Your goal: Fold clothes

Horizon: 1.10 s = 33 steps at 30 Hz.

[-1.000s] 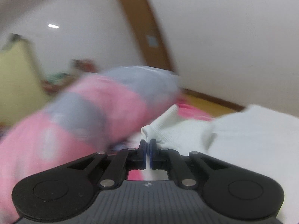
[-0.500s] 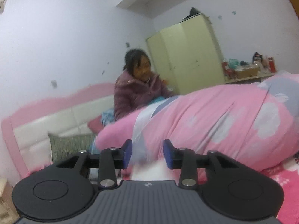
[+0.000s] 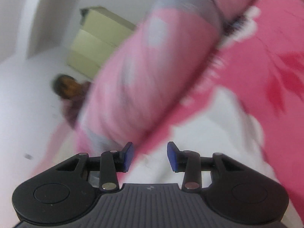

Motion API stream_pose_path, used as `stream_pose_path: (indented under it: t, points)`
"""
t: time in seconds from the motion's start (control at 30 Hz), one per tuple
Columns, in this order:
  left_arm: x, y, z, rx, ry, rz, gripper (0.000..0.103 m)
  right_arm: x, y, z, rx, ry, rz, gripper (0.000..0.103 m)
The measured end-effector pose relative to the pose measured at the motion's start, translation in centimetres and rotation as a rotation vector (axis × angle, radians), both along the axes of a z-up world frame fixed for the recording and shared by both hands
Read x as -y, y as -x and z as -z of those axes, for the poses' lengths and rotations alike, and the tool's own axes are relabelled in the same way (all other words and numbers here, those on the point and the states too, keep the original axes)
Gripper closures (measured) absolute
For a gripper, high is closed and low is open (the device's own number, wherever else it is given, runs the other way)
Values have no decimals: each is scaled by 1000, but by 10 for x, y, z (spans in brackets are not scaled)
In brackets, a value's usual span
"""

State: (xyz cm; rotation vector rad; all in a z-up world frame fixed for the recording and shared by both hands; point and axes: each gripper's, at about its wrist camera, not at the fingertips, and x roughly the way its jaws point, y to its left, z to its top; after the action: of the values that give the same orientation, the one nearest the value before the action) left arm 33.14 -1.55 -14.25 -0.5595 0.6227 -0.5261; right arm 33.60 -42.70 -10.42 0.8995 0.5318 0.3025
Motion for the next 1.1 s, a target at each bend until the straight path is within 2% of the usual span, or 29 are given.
stream_pose_path:
  t: [0.1, 0.17, 0.2, 0.27, 0.4, 0.43, 0.5, 0.53, 0.6, 0.73, 0.83, 0.9, 0.93, 0.97, 1.03, 1.1]
  points:
    - [2, 0, -1, -7, -4, -4, 49, -11, 10, 35, 55, 93, -19, 62]
    - [1, 0, -7, -28, -15, -24, 49, -23, 3, 43, 8, 198, -74, 62]
    - [1, -1, -10, -40, -21, -36, 48, -23, 4, 44, 5, 212, -85, 62]
    - [-6, -5, -21, -72, -25, -92, 48, -20, 7, 43, 29, 195, -97, 62]
    - [-40, -34, -38, -149, 23, -262, 38, -12, 14, 39, 79, 188, -87, 62]
    - [-45, -48, -38, -162, -10, -284, 37, -9, 15, 40, 80, 182, -81, 62]
    - [-53, -79, -37, -184, -104, -311, 36, -4, 16, 43, 71, 156, -71, 62]
    - [-57, -92, -34, -203, -125, -323, 36, -2, 15, 44, 70, 142, -64, 62]
    - [-61, -112, -29, -207, -103, -294, 36, 4, 15, 46, 71, 115, -51, 62]
    - [-50, -126, -31, -161, -154, -267, 37, 12, 13, 45, 86, 92, -26, 62]
    - [-36, -130, -31, -124, -230, -261, 47, 16, 12, 41, 104, 100, -9, 62]
    - [-25, -129, -29, -100, -296, -263, 68, 21, 17, 37, 126, 116, 14, 62]
    - [-23, -126, -29, -87, -321, -269, 75, 25, 19, 34, 138, 130, 33, 62]
    - [-22, -123, -30, -79, -332, -288, 92, 28, 22, 31, 150, 144, 52, 62]
    - [-22, -115, -36, -65, -327, -340, 96, 34, 25, 29, 154, 171, 89, 62]
    - [-30, -98, -54, -25, -277, -402, 97, 40, 27, 28, 153, 195, 124, 62]
